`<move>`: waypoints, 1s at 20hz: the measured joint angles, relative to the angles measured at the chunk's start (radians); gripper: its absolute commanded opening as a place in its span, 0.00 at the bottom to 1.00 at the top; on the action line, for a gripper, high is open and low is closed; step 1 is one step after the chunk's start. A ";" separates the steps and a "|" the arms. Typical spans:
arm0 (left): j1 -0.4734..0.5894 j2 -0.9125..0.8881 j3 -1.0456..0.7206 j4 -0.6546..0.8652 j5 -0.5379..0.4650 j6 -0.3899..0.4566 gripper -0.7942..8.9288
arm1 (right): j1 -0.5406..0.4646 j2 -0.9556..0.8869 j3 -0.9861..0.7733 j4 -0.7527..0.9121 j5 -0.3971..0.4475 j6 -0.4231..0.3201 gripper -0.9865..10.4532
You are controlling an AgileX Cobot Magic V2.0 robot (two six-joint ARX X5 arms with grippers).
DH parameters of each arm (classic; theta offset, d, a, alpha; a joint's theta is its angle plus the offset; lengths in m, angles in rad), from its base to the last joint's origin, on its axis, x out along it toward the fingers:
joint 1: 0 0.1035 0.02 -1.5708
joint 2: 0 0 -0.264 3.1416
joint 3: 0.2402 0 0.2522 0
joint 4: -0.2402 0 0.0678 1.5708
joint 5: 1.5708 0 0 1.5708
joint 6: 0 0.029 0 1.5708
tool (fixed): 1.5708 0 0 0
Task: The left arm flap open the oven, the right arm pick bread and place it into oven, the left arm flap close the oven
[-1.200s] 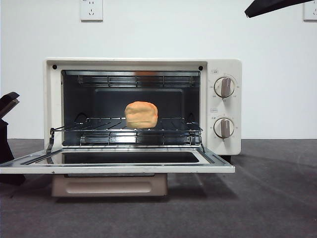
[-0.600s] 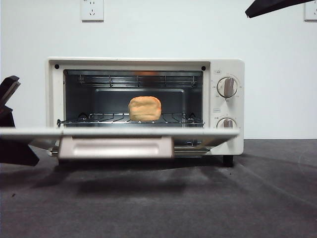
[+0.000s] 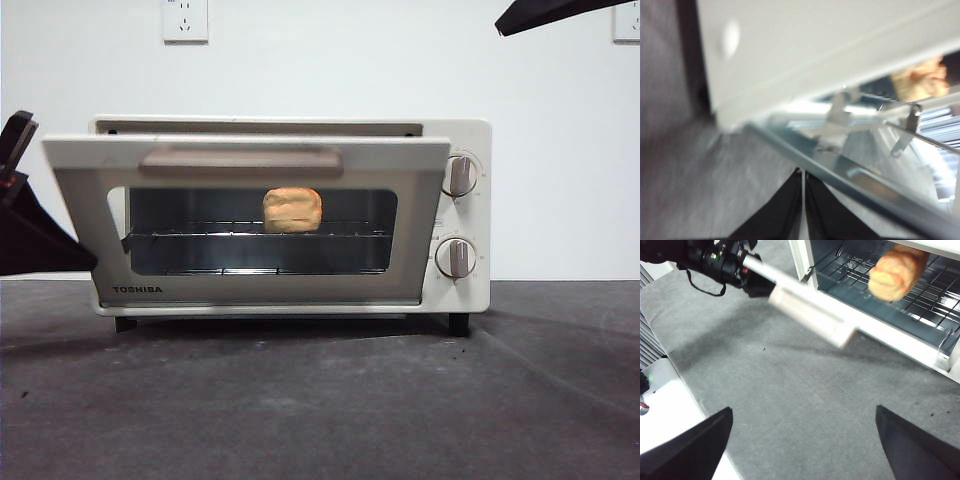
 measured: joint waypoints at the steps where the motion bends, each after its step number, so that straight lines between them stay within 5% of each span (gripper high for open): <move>1: 0.000 0.000 0.000 0.043 0.002 -0.018 0.10 | 0.000 0.000 0.000 0.000 0.000 0.000 0.48; 6: 0.000 0.000 0.000 0.215 0.002 -0.121 0.10 | 0.000 0.000 0.000 0.000 0.000 0.005 0.48; 14: -0.027 -0.171 0.000 0.206 0.021 -0.160 0.10 | 0.000 0.000 0.000 0.000 0.002 0.008 0.48; 20: -0.082 -0.507 0.001 -0.106 -0.127 -0.060 0.10 | 0.000 0.000 0.000 0.004 0.033 0.008 0.48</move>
